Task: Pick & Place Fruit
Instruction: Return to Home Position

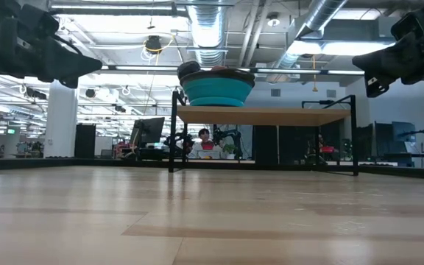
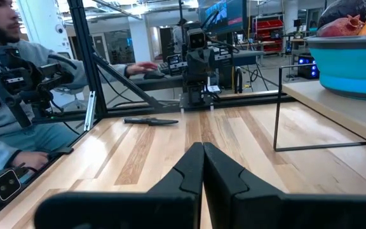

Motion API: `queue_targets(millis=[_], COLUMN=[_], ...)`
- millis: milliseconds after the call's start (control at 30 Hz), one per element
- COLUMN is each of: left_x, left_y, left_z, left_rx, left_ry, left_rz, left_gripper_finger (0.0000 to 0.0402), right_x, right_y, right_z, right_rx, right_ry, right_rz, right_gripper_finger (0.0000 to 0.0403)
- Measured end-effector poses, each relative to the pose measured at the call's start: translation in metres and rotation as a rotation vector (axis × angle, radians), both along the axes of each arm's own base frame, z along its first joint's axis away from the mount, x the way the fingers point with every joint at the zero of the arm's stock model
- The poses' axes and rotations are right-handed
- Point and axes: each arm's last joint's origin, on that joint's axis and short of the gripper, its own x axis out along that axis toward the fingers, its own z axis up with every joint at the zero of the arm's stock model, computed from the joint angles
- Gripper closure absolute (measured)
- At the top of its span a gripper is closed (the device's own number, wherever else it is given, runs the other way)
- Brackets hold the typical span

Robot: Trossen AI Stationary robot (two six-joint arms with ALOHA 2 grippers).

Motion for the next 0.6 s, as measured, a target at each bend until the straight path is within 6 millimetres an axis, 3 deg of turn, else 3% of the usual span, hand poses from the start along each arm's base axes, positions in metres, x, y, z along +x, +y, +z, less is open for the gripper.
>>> queue_targets(millis=[600], left_x=[0.0002], left_y=[0.0000], left_z=[0.0010], left_rx=[0.001], left_ry=[-0.009], left_rz=[0.000], left_gripper_finger=[0.0399], right_x=[0.0000], right_y=[0.0000], right_z=[0.0000], right_rx=[0.000], right_ry=[0.000], right_rz=[0.000], right_gripper_finger=[0.0400])
